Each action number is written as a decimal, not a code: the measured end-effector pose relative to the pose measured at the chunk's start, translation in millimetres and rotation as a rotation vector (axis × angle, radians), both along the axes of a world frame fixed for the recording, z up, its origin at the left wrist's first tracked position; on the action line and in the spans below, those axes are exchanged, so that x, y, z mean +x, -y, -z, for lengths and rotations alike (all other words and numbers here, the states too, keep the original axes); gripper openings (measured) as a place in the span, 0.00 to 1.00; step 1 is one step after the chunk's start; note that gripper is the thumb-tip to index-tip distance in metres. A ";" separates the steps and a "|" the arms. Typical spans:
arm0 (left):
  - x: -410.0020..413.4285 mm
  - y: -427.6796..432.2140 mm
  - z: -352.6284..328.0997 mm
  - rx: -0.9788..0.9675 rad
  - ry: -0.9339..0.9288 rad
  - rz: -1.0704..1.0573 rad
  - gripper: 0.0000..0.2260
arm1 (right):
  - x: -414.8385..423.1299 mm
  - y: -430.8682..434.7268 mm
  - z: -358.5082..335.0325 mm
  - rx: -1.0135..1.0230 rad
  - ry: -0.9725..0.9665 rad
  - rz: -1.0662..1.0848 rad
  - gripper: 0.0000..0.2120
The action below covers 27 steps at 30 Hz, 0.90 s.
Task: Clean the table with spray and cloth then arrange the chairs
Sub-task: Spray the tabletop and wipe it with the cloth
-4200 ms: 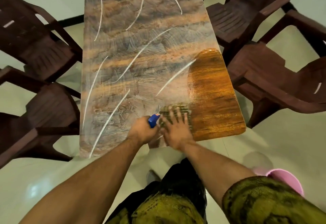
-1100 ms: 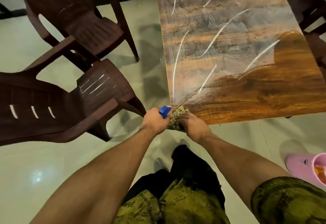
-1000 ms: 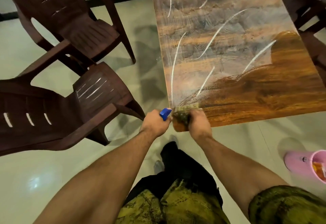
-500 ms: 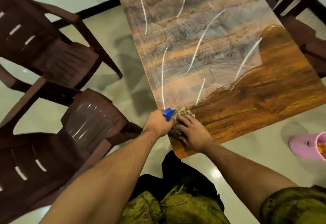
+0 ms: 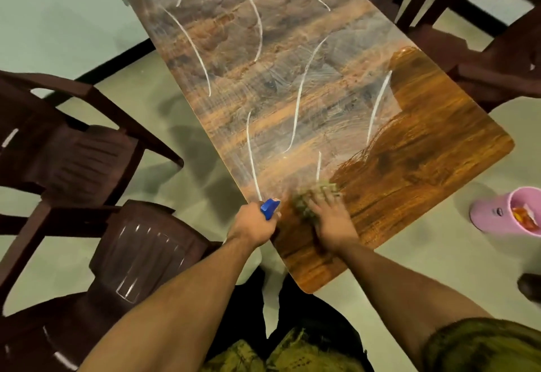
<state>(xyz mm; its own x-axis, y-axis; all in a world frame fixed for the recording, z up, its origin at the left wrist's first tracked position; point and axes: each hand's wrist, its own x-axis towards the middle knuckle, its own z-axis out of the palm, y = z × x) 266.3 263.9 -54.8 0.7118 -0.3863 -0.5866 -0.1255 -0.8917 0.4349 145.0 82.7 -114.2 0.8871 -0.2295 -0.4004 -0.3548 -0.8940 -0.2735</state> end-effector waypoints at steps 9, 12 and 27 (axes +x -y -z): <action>35.6 -25.6 4.9 -0.073 0.048 0.165 0.13 | -16.2 -105.1 13.2 0.181 0.093 -0.561 0.26; 47.0 -27.6 10.7 -0.093 0.035 0.205 0.15 | -34.9 -77.0 18.7 0.237 0.095 -0.546 0.28; 42.6 -11.7 6.2 -0.056 -0.056 0.323 0.16 | -21.9 -103.7 -16.8 0.075 -0.009 0.648 0.35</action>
